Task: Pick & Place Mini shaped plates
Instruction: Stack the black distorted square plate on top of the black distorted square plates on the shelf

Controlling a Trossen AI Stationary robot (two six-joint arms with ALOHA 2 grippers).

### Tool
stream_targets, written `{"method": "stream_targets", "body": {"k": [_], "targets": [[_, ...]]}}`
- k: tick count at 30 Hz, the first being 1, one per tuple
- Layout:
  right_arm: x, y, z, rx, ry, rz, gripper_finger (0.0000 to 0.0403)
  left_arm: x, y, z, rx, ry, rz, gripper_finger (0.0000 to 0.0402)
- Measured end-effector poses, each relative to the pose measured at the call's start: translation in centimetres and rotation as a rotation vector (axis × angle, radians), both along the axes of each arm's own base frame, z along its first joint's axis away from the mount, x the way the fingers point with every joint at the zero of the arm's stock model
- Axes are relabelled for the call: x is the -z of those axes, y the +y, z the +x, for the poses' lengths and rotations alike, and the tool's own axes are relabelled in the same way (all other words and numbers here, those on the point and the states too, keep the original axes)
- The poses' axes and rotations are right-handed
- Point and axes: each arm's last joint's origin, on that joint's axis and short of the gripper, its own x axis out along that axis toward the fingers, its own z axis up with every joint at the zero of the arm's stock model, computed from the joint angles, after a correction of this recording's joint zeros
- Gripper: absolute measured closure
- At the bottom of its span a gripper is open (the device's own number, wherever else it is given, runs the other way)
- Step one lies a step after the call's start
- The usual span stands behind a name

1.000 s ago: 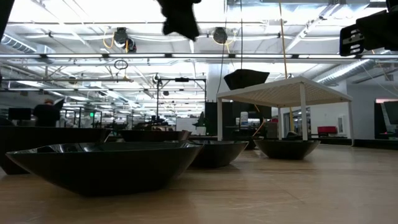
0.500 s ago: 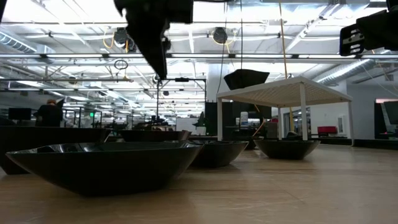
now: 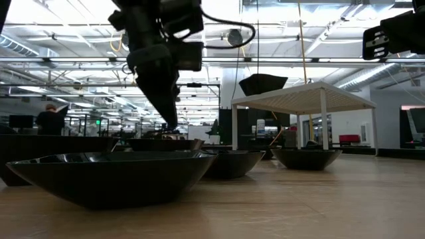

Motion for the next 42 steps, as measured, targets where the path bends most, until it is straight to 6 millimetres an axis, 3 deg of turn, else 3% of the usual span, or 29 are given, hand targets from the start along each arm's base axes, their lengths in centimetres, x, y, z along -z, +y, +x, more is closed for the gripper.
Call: {"method": "stream_targets", "body": {"k": [13,42], "targets": [[0.0,0.0,0.0,0.0,0.0,0.0,0.0403,2.2,0.1,-0.8,0.021,-0.025,-0.01,0.0215],[0.0,0.0,0.0,0.0,-0.001,0.0,0.0403,4.6,0.0,-0.5,0.084,0.007,-0.036,0.0216]]}}
